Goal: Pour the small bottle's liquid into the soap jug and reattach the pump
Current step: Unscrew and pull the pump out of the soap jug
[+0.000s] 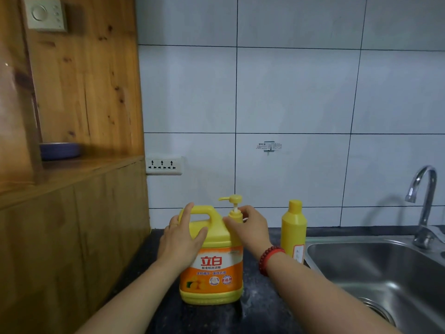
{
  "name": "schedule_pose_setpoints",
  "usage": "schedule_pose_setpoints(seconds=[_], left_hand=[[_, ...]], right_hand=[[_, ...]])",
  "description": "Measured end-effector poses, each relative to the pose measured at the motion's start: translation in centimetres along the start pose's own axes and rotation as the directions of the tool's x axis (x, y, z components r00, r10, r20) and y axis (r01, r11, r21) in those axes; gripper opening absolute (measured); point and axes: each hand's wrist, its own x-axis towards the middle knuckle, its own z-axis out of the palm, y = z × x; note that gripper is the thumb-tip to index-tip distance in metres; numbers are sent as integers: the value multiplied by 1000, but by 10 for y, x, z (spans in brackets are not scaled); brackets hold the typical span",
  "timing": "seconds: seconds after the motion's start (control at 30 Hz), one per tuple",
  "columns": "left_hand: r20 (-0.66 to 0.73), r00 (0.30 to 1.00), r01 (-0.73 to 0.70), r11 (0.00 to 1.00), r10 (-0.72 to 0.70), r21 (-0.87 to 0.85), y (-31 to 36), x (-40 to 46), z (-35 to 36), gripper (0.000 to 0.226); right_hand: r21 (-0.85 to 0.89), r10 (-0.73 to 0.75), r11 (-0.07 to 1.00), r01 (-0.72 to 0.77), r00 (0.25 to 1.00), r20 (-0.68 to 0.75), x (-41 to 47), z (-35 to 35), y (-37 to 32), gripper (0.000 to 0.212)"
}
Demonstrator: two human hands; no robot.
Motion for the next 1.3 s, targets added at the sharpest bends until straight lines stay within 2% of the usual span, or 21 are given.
schedule_pose_setpoints(seconds=[0.43, 0.8, 1.3], left_hand=[[37, 999, -13, 999, 12, 32, -2, -1, -1, 100], [34, 999, -17, 1000, 17, -16, -3, -1, -2, 100], [40, 999, -13, 999, 15, -35, -1, -2, -4, 99]], right_hand=[[-83, -42, 996, 40, 999, -16, 6, -7, 0, 22], [-118, -48, 992, 49, 999, 10, 10, -8, -1, 22], [-145, -52, 988, 58, 998, 46, 12, -11, -2, 36]])
